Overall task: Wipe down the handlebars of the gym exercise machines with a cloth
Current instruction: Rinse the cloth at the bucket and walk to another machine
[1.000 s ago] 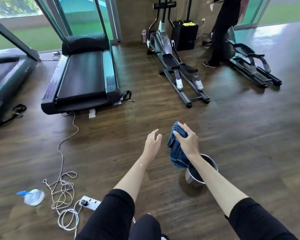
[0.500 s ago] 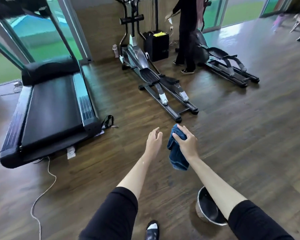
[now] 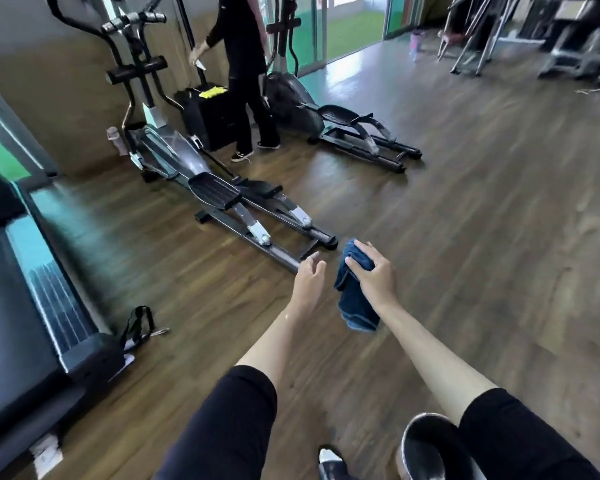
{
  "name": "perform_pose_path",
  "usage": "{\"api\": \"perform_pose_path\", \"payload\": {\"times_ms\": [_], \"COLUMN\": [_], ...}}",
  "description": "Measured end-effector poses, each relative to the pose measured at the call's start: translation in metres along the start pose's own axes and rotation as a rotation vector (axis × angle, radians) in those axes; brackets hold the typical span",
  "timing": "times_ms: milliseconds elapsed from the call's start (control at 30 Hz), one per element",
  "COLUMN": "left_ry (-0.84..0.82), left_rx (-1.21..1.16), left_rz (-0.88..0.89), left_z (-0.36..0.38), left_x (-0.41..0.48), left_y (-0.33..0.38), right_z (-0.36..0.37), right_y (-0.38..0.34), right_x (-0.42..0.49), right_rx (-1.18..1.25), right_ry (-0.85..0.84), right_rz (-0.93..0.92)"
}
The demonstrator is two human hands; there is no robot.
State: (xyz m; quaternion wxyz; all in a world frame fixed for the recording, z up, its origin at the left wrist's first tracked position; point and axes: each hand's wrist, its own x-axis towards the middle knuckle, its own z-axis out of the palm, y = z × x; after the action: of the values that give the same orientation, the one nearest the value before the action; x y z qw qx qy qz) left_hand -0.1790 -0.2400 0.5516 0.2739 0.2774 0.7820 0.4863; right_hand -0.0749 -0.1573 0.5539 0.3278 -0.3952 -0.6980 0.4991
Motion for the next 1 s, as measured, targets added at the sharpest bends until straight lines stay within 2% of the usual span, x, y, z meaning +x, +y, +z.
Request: {"api": "perform_pose_path", "payload": {"times_ms": [333, 600, 800, 1000], "left_ry": [-0.317, -0.667, -0.977, -1.241], "left_rx": [-0.001, 0.098, 0.191, 0.232], "left_rz": [0.078, 0.251, 0.351, 0.418], "left_z": [0.081, 0.163, 0.207, 0.245], "left_x": [0.133, 0.21, 0.212, 0.169], "left_y": [0.064, 0.114, 0.142, 0.146], "right_z": [-0.045, -0.085, -0.107, -0.125], "right_y": [0.014, 0.033, 0.035, 0.032], "right_x": [0.111, 0.16, 0.155, 0.11], "right_rx": [0.004, 0.017, 0.028, -0.023], "right_ry": [0.245, 0.62, 0.98, 1.245], "right_rz": [0.093, 0.186, 0.258, 0.345]}}
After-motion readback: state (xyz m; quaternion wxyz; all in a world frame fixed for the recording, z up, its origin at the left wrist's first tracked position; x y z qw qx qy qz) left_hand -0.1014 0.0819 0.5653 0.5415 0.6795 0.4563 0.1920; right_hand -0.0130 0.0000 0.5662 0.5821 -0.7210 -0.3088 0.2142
